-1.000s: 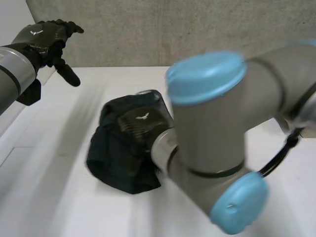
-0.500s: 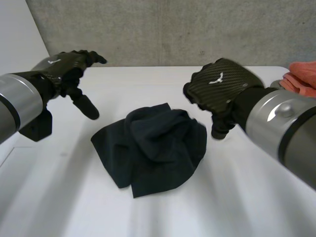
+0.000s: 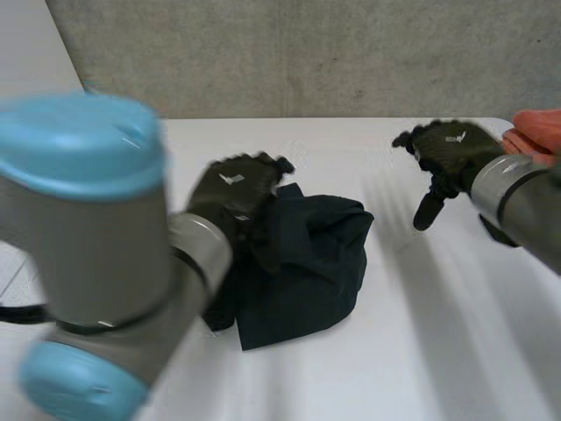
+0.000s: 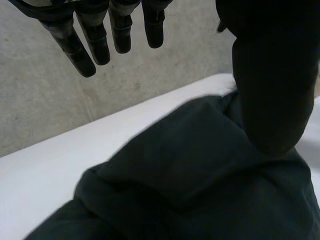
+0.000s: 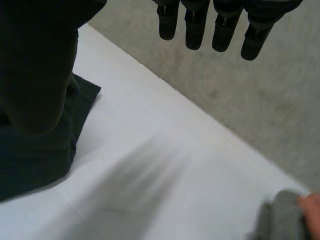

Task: Fold the laundry.

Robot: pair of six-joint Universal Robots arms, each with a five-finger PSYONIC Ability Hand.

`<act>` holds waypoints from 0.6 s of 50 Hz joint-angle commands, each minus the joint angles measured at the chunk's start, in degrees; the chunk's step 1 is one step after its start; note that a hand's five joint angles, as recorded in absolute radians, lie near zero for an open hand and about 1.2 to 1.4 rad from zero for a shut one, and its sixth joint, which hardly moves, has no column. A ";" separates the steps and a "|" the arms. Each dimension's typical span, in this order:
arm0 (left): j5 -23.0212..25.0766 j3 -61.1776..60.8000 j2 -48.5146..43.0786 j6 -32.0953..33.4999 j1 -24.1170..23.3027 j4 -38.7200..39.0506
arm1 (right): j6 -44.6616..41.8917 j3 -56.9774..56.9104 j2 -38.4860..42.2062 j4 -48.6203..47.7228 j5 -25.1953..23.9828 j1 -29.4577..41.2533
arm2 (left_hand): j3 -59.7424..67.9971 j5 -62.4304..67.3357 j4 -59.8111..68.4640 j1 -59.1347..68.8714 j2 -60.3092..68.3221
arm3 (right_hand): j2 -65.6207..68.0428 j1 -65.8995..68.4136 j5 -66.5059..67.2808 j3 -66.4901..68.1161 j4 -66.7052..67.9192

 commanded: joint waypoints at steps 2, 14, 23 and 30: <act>-4.90 2.47 -9.77 7.09 -6.37 8.66 | 14.25 -1.68 15.52 -8.72 -7.67 -2.64 | -1.87 -2.90 -1.51 -1.29 -1.65 | -1.76 -2.42 -2.74 -1.79 -2.06; -6.13 3.96 -20.50 19.31 -6.03 20.36 | 22.87 -8.36 28.72 -8.54 -12.42 0.96 | 0.00 -1.03 0.36 0.57 0.22 | 1.74 1.07 0.76 1.70 1.43; -5.86 1.95 -17.09 19.41 -2.25 27.12 | 21.82 -8.36 24.78 -10.30 -11.54 2.54 | 68.13 67.10 68.49 68.71 68.35 | 68.24 67.58 67.26 68.21 67.94; -0.60 0.45 -0.66 15.72 2.58 28.45 | 15.06 -5.46 8.53 -11.44 -9.78 -0.27 | 68.13 67.10 68.49 68.71 68.35 | 68.24 67.58 67.26 68.21 67.94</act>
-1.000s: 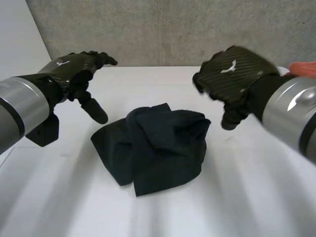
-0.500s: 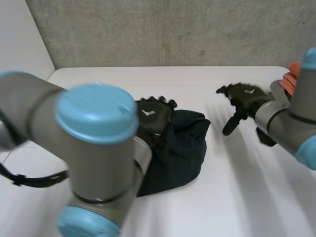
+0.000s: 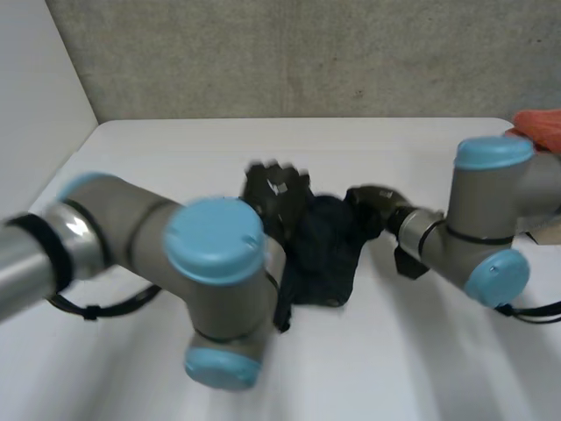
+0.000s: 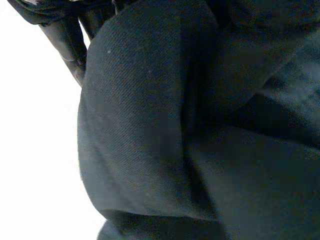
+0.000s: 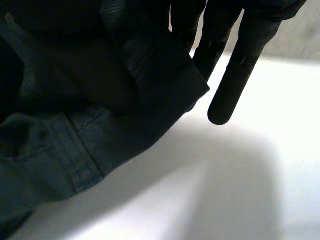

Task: Fold the laundry.

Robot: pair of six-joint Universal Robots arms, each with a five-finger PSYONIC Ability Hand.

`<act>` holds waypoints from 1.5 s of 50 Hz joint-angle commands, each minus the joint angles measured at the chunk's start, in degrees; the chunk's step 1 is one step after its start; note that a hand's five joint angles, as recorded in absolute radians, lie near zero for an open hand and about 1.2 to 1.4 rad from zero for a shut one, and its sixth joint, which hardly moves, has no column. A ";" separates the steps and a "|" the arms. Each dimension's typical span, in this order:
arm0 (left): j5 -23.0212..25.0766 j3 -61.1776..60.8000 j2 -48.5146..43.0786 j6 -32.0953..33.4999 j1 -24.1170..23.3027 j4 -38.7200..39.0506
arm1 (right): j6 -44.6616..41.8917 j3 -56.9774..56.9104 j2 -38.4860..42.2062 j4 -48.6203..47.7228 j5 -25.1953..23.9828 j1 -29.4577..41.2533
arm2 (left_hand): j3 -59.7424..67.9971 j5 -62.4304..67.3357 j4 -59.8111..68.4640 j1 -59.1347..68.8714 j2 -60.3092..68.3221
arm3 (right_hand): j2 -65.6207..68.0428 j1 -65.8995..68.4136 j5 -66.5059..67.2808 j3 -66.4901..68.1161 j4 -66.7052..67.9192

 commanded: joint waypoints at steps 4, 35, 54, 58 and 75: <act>10.99 -0.55 20.49 -6.14 7.00 -2.73 | -8.98 1.62 -22.06 -0.52 1.66 -3.07 | 12.78 15.31 11.81 15.49 12.29 | 12.72 18.26 13.81 12.60 11.73; 33.76 27.56 7.96 -28.83 25.11 -31.57 | -15.75 -14.02 -17.60 11.80 10.97 1.76 | 12.78 15.31 11.81 15.49 12.29 | 12.72 18.26 13.81 12.60 11.73; 17.15 63.61 -28.27 -17.04 23.88 -19.28 | -21.11 -22.74 -3.52 1.77 27.14 7.39 | 0.29 2.81 -0.69 2.99 -0.21 | -40.76 -35.21 -39.66 -40.88 -41.74; 21.27 59.58 -25.99 -18.36 24.24 -15.23 | -23.65 -16.68 -7.04 0.36 25.30 8.18 | -57.22 -54.69 -58.19 -54.51 -57.71 | -57.28 -51.74 -56.19 -57.40 -58.27; 23.13 11.95 8.98 -17.49 27.49 -12.05 | -39.48 5.30 -19.61 7.03 -0.44 -0.17 | -57.22 -54.69 -58.19 -54.51 -57.71 | -46.87 -41.32 -45.77 -46.99 -47.85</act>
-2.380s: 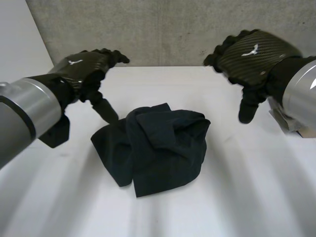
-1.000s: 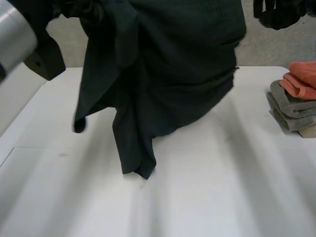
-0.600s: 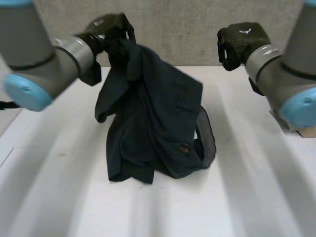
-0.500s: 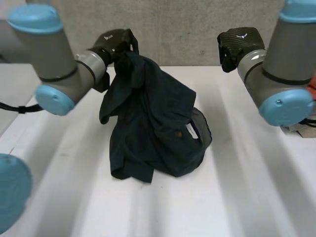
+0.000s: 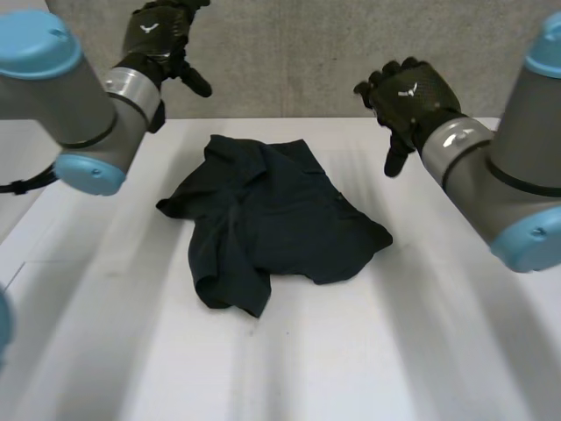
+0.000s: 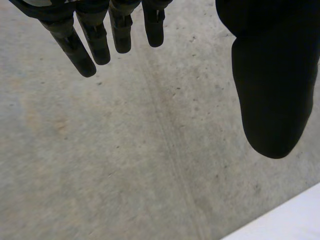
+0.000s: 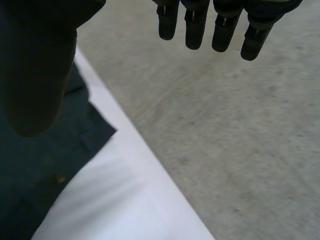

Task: Fold the laundry.

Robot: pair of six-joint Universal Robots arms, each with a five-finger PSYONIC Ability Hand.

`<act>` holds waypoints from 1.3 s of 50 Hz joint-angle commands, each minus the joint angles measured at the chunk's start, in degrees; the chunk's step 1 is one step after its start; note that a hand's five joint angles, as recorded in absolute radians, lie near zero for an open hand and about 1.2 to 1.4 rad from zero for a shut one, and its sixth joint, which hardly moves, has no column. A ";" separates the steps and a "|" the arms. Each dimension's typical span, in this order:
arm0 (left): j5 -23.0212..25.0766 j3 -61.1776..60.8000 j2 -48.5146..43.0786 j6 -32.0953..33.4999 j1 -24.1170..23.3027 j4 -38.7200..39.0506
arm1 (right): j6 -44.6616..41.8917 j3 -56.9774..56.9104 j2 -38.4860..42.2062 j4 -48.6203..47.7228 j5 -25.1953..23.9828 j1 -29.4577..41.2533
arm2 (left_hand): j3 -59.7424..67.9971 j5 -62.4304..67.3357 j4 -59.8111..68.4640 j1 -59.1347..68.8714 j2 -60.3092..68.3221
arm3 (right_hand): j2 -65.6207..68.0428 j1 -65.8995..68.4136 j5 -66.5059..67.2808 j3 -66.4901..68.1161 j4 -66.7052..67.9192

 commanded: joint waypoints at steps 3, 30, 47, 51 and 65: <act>-1.21 -29.42 20.60 3.84 -1.57 -5.58 | -6.61 9.38 -1.46 9.09 -15.12 -5.66 | 2.87 1.54 3.21 3.99 3.04 | 23.12 22.43 22.23 23.12 22.90; -6.40 -48.17 8.22 30.83 -13.89 5.48 | -6.70 13.53 18.14 -16.92 -13.38 -4.18 | 11.98 10.65 12.32 13.10 12.14 | 10.68 9.99 9.79 10.68 10.46; -4.91 -52.64 22.18 26.37 -9.15 7.95 | 0.33 15.89 6.21 -9.02 -9.95 -8.12 | 68.18 66.86 68.52 69.30 68.35 | 68.10 67.41 67.21 68.10 67.88; 1.13 -53.70 30.00 15.57 -5.20 4.18 | -2.73 16.86 -1.43 4.21 -11.35 -11.02 | 68.18 66.86 68.52 69.30 68.35 | 68.10 67.41 67.21 68.10 67.88; 9.59 -44.39 11.74 18.16 0.35 -1.19 | -0.82 13.35 5.13 7.78 2.43 -3.56 | 27.57 26.25 27.91 28.69 27.74 | 68.10 67.41 67.21 68.10 67.88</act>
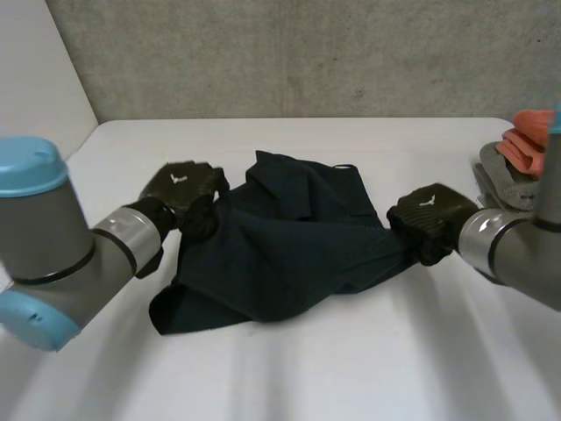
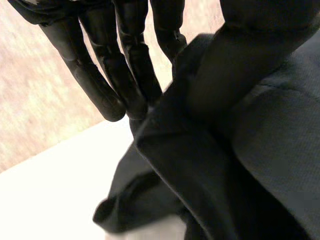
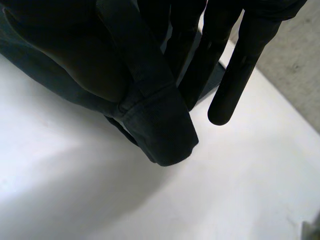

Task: Fold the laundry.

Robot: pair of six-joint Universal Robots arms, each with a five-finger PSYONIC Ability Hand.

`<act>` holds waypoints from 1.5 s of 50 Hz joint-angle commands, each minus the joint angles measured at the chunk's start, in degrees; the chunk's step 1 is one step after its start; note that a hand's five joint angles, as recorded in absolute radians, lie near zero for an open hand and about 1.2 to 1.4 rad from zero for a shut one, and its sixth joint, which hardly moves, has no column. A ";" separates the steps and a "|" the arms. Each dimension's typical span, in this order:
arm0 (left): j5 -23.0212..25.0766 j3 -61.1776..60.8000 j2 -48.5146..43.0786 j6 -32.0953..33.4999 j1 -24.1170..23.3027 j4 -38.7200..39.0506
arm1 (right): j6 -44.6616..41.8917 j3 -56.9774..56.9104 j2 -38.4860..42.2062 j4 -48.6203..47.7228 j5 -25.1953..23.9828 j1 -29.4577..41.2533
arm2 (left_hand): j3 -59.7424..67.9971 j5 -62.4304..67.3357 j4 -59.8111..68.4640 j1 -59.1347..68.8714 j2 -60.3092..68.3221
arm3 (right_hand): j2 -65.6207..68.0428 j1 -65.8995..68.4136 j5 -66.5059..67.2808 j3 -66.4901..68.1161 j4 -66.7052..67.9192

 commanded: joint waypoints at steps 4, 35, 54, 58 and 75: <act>1.74 5.36 -6.41 10.06 1.27 -6.40 | 4.03 -4.76 8.89 -5.16 15.47 6.59 | -36.46 -36.52 -36.46 -35.98 -36.31 | 13.32 18.01 12.03 12.45 11.70; -13.98 -7.66 3.19 16.12 -9.99 -6.86 | 7.99 -2.31 6.26 -5.24 18.38 9.93 | -30.07 -30.14 -30.07 -29.59 -29.92 | 13.32 18.01 12.03 12.45 11.70; -17.76 -5.62 -1.59 21.67 -9.72 -2.01 | 6.15 4.11 0.64 -5.42 15.91 8.35 | 18.02 17.96 18.02 18.50 18.17 | 13.32 18.01 12.03 12.45 11.70; -18.12 -7.47 7.90 18.95 -9.37 -4.65 | -0.52 4.81 -2.88 -1.48 14.95 7.30 | 18.02 17.96 18.02 18.50 18.17 | 13.32 18.01 12.03 12.45 11.70; 1.11 5.34 32.52 12.71 3.45 -36.91 | -12.06 0.43 -25.73 10.75 10.91 3.87 | 18.02 17.96 18.02 18.50 18.17 | 13.32 18.01 12.03 12.45 11.70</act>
